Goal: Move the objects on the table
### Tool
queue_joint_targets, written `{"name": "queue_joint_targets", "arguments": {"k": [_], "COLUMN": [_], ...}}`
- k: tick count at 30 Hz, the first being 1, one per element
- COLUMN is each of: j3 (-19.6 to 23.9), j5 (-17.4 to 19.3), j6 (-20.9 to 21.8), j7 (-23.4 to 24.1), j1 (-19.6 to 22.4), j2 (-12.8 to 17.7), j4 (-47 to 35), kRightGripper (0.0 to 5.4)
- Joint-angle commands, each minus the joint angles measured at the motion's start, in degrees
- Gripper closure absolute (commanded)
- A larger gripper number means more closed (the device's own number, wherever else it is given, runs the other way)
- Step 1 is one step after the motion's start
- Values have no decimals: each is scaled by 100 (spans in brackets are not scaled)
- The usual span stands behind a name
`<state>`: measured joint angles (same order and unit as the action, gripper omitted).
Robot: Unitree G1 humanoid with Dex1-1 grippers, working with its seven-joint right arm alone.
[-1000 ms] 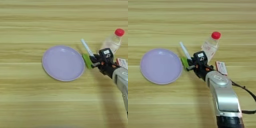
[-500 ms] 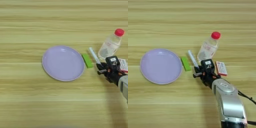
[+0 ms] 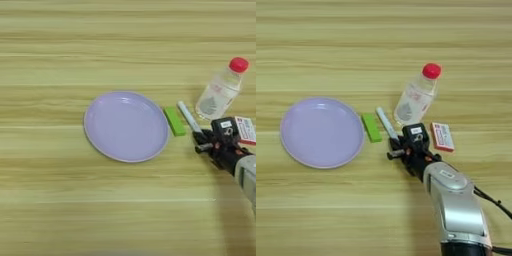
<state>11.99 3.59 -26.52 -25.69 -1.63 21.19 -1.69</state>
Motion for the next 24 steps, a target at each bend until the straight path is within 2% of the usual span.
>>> {"name": "queue_joint_targets", "arguments": {"k": [1,8,9,17,24], "j3": [-21,-15,-16,38,141], "j5": [11,19,24,70,121], "j6": [157,287,296,304,232], "j7": [101,80,64,-15,28], "j1": [117,103,86,4,-155], "j2": [116,184,197,325,347], "j4": [18,110,94,-18,-470], "kRightGripper": [465,465,428,346,272]}}
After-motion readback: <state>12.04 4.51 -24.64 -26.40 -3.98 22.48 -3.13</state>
